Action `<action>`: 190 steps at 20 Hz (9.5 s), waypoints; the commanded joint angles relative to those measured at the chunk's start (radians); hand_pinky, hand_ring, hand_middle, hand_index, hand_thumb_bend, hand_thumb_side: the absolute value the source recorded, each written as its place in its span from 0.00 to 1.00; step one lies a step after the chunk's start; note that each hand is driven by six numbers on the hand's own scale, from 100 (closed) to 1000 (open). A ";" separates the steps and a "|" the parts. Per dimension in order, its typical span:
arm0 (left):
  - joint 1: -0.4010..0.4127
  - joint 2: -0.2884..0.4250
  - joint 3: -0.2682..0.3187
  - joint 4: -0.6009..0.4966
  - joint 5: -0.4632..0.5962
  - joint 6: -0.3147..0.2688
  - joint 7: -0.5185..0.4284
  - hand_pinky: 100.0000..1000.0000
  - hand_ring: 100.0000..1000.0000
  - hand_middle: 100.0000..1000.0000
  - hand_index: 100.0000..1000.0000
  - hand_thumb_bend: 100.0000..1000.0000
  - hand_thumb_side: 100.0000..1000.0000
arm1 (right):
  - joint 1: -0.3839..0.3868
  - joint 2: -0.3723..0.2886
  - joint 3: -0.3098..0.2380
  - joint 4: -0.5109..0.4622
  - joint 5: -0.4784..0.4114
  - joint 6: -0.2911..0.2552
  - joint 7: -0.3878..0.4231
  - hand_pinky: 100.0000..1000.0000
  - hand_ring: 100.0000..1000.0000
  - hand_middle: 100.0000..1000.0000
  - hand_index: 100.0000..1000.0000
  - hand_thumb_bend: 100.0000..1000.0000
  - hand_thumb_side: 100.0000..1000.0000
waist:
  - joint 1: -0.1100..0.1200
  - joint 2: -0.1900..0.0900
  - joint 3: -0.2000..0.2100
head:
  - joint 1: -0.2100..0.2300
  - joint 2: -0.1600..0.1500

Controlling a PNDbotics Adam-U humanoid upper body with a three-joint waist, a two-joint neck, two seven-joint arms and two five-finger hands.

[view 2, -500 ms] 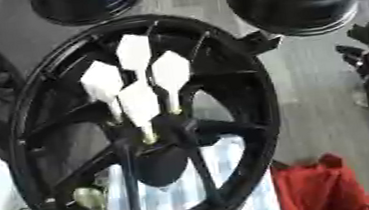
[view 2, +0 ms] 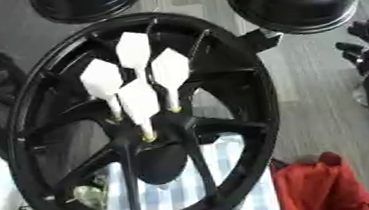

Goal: Pull the pin out of the wheel hub.

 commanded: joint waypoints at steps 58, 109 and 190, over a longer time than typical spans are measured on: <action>-0.028 0.213 -0.019 -0.096 0.027 0.027 0.004 0.66 0.75 0.75 0.76 0.00 0.81 | -0.639 -0.571 0.465 -0.060 0.370 -0.224 1.063 0.90 0.81 0.82 0.84 0.04 0.16 | -0.035 -0.018 0.019 | -0.079 0.002; 0.069 0.269 0.008 -0.033 0.003 0.013 0.033 0.65 0.75 0.75 0.76 0.00 0.82 | -0.773 -0.224 0.627 0.177 0.728 -0.351 1.117 0.91 0.80 0.77 0.86 0.21 0.00 | -0.012 -0.076 -0.022 | -0.028 0.081; 0.089 0.282 0.003 -0.020 -0.023 0.021 0.032 0.65 0.74 0.73 0.75 0.00 0.84 | -0.777 -0.160 0.630 0.130 0.802 -0.359 1.117 0.88 0.76 0.58 0.72 0.25 0.00 | -0.030 -0.051 0.018 | -0.070 0.066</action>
